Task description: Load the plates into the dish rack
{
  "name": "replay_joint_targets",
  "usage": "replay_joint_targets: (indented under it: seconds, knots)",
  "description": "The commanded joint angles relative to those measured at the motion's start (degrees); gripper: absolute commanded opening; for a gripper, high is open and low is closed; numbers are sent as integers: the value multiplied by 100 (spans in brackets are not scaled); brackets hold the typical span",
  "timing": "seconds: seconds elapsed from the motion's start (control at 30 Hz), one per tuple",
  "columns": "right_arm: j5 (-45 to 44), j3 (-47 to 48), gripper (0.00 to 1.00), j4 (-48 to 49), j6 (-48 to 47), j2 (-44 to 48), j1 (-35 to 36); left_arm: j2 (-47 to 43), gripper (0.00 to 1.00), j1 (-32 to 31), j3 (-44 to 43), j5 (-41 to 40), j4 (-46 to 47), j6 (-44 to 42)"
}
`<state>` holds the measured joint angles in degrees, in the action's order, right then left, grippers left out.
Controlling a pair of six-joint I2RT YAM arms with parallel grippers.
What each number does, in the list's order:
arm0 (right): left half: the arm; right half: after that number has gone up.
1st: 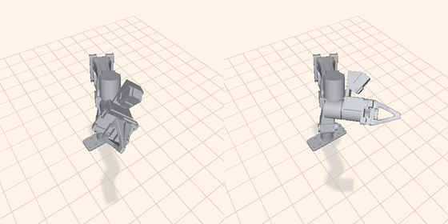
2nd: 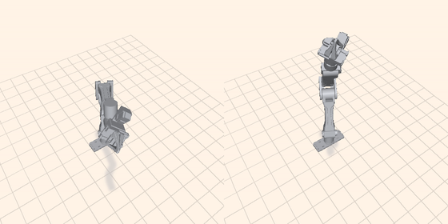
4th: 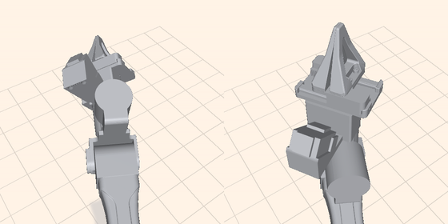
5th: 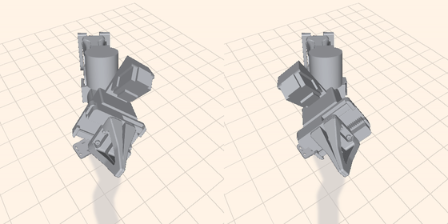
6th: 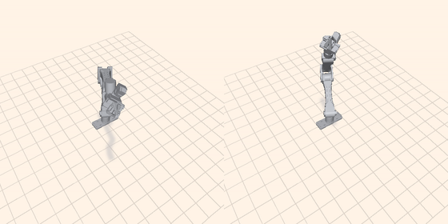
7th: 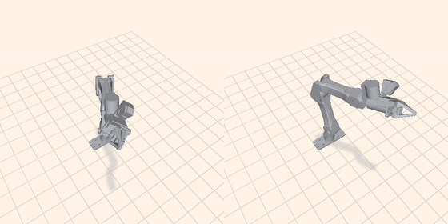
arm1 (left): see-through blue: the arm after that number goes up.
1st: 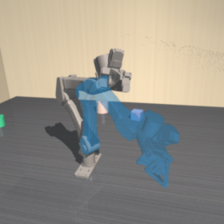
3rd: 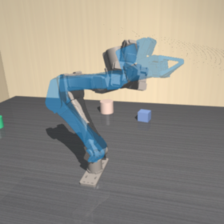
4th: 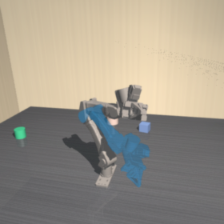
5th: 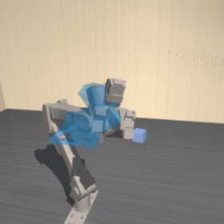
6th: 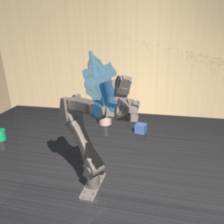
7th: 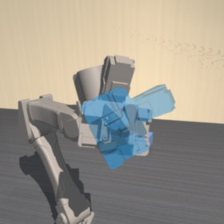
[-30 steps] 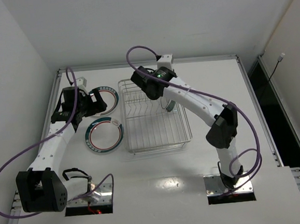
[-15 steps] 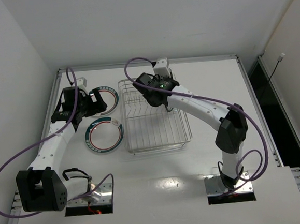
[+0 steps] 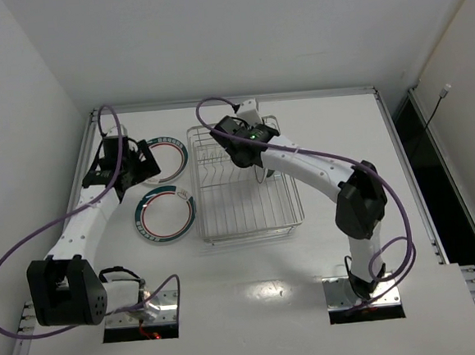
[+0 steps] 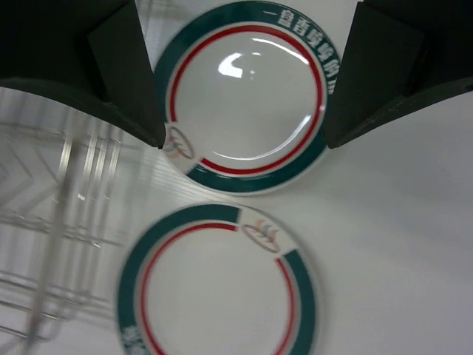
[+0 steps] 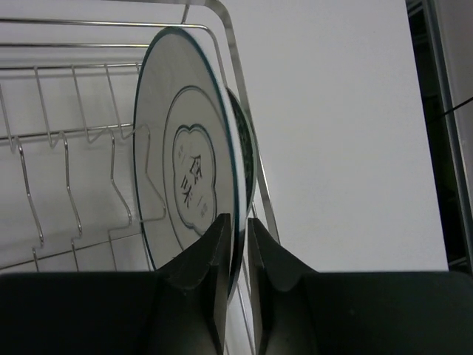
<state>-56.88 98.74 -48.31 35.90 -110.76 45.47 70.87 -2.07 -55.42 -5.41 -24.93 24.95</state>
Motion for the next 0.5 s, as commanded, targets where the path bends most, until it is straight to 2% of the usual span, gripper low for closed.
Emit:
replay_joint_targets:
  seconds: [0.0, 0.13, 0.17, 0.2, 0.3, 0.47]
  knots:
    - [212, 321, 17, -29, -30, 81, -126, 234, 91, -13, -338, -1791, -582, 510]
    - [213, 260, 32, 24, -30, 353, -126, 296, 100, -13, -470, -2499, -961, 897]
    - [213, 260, 35, 24, -30, 423, -126, 296, 100, -13, -470, -2596, -1031, 1072]
    - [213, 260, 45, 76, -30, 563, -126, 296, 100, -13, -470, -2736, -1032, 1134]
    - [160, 260, 57, 199, -83, 818, -126, 296, 100, 56, -470, -2624, -1032, 1249]
    - [369, 251, 60, 647, -197, 1415, -126, 296, 100, 355, -303, -2220, -1032, 1564]
